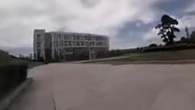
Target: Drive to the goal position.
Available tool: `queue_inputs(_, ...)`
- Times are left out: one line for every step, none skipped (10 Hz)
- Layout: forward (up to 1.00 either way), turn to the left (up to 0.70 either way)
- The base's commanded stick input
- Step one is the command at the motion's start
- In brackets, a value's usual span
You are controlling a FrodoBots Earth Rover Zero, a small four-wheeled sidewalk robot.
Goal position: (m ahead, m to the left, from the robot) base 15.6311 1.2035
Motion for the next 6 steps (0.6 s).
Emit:
queue_inputs(0.53,0.53)
queue_inputs(0.53,0.53)
queue_inputs(0.53,0.53)
queue_inputs(0.53,0.52)
queue_inputs(0.53,0.26)
queue_inputs(0.53,0.0)
